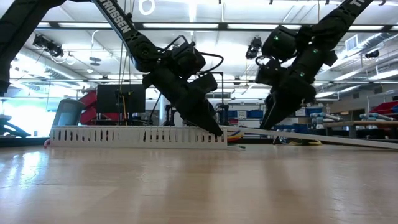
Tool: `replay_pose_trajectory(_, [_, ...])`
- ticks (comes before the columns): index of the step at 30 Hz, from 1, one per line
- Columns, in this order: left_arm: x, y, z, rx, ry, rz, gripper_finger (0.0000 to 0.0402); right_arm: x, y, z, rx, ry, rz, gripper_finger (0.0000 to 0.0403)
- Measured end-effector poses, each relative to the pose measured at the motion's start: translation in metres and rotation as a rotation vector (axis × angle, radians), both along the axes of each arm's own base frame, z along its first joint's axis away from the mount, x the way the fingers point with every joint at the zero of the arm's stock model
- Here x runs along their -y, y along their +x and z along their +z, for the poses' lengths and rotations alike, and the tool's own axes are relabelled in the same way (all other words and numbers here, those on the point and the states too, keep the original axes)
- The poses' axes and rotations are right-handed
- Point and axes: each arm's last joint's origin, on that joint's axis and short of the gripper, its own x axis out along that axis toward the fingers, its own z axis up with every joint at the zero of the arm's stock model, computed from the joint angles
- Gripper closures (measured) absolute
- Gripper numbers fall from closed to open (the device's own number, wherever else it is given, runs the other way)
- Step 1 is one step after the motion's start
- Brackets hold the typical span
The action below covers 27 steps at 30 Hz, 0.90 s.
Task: Ziptie cables
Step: Close the white cable duct
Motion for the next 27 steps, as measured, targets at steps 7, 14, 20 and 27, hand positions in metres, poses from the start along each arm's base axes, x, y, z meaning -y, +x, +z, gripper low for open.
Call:
replay_pose_trajectory(7, [0.0, 0.0, 0.0, 0.0, 0.0, 0.0, 0.0161, 0.002, 0.005, 0.005, 0.074, 0.006, -0.03, 0.0141])
replay_pose_trajectory(14, [0.0, 0.0, 0.0, 0.0, 0.0, 0.0, 0.0161, 0.002, 0.006, 0.005, 0.081, 0.028, -0.058, 0.0121])
replay_pose_trajectory(20, [0.0, 0.0, 0.0, 0.0, 0.0, 0.0, 0.0161, -0.001, 0.01, 0.009, 0.131, 0.017, -0.05, 0.0099])
replay_pose_trajectory(27, [0.0, 0.0, 0.0, 0.0, 0.0, 0.0, 0.0161, -0.012, 0.013, 0.009, 0.124, -0.042, -0.024, 0.0082])
